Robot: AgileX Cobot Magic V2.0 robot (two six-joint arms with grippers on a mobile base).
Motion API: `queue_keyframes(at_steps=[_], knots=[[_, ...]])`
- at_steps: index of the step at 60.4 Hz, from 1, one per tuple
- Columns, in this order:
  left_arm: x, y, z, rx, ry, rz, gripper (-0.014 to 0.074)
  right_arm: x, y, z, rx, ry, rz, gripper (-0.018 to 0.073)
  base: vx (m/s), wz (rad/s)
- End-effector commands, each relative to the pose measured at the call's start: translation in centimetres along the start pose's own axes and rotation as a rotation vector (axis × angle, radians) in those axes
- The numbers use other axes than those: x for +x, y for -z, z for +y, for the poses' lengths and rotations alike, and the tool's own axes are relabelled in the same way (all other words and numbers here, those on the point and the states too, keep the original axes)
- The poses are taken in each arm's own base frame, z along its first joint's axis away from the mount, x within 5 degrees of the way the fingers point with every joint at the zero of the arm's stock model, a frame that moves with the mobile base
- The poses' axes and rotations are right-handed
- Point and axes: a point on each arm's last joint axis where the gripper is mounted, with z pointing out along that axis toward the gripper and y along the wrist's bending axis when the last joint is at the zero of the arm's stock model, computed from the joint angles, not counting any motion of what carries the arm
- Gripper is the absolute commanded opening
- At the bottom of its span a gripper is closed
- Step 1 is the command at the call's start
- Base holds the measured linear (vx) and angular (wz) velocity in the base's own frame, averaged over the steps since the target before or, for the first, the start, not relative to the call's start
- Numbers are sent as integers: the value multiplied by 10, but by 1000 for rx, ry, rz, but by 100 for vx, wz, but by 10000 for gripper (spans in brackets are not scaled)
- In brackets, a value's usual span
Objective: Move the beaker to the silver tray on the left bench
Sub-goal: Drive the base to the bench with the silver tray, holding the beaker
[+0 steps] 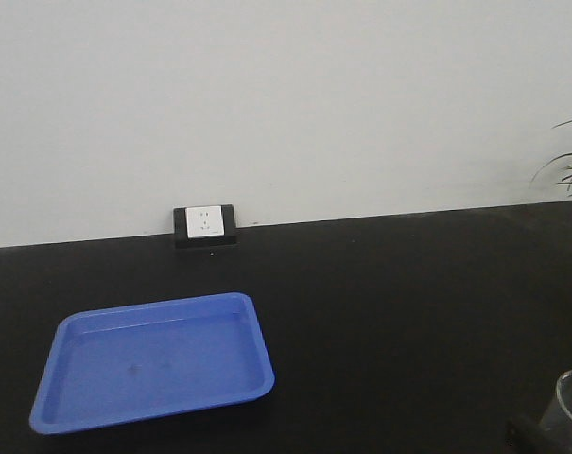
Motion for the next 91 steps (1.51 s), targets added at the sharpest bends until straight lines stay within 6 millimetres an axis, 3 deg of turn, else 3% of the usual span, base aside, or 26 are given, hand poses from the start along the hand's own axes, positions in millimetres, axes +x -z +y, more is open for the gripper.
queue_keyframes(at_steps=[1, 91], knots=[[-1, -2, -1, 6, 3, -63, 1, -12, 1, 2, -23, 15, -45, -11, -28, 15], [-1, -2, -1, 6, 3, -63, 1, -12, 1, 2, -26, 15, -47, -11, -34, 38]])
